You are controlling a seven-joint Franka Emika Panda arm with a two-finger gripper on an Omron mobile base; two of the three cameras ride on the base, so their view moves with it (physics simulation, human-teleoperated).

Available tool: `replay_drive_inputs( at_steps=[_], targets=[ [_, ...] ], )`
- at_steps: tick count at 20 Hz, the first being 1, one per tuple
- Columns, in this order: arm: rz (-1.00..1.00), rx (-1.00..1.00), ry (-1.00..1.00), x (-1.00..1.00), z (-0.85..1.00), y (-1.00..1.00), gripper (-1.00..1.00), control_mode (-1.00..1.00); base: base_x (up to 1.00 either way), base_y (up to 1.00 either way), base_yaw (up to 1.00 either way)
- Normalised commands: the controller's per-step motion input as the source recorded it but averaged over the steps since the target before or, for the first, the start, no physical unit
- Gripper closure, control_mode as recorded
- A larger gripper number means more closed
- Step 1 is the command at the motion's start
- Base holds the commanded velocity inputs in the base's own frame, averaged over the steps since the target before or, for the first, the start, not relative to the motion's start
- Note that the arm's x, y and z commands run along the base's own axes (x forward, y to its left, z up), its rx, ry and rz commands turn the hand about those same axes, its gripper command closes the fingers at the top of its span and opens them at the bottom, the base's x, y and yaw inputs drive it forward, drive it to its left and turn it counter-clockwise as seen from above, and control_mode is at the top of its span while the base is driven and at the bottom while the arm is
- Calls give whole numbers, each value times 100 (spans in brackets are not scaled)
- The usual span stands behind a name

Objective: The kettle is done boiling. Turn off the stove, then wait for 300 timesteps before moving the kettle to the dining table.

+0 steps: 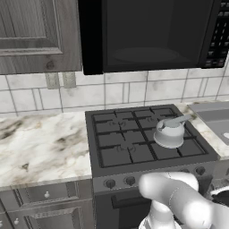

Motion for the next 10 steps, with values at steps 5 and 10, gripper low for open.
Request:
replay_drive_inputs(
  at_steps=[5,10],
  targets=[
    [0,-7,-3,-16,70,0,-100,-100,0,0,0],
    [0,-9,-2,-8,70,0,-100,-100,0,0,0]
  ],
)
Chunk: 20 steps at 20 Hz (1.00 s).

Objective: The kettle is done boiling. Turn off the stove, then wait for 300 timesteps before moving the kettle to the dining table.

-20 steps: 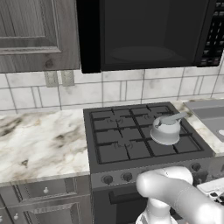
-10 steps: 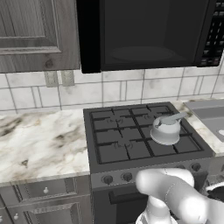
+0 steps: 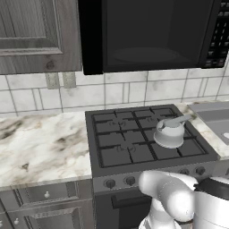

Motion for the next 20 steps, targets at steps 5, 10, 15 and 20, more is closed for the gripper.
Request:
replay_drive_inputs(
  at_steps=[5,10,15,20],
  targets=[
    [0,-13,0,-1,67,0,-100,-100,0,0,0],
    [0,-15,0,0,61,0,-100,-100,0,0,0],
    [0,-17,0,0,56,2,-100,-100,0,0,0],
    [0,-17,2,0,51,5,-100,-100,0,0,0]
  ],
)
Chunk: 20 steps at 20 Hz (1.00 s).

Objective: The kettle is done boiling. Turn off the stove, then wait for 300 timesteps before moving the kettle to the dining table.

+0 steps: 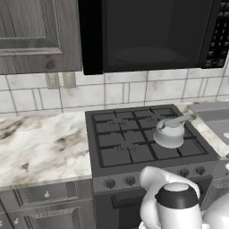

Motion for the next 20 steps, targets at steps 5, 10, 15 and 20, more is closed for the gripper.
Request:
replay_drive_inputs(
  at_steps=[5,10,15,20],
  targets=[
    [0,-16,6,1,43,8,-100,-100,0,0,0],
    [1,-17,8,3,41,8,-100,-100,0,0,0],
    [2,-17,11,4,34,6,-100,-100,0,0,0],
    [4,-15,10,0,22,3,-100,-100,0,0,0]
  ],
)
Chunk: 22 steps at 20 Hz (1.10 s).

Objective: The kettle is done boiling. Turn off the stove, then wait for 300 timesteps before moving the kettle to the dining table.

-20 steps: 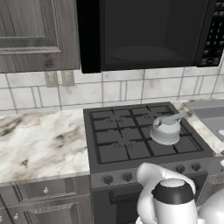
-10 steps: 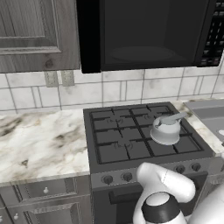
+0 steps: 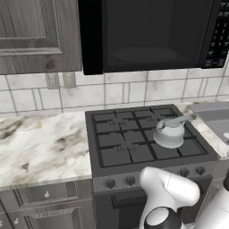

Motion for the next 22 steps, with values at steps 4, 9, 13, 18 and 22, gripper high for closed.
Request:
replay_drive_inputs(
  at_steps=[4,9,13,18,22],
  targets=[
    [4,-13,13,4,11,8,-100,-100,0,0,0],
    [1,-2,15,10,-3,1,-100,-100,0,0,0],
    [0,-4,11,2,0,1,-100,-100,0,0,0],
    [0,-8,9,2,0,12,-100,-100,0,0,0],
    [0,-11,10,4,3,20,-100,-100,0,0,0]
  ],
)
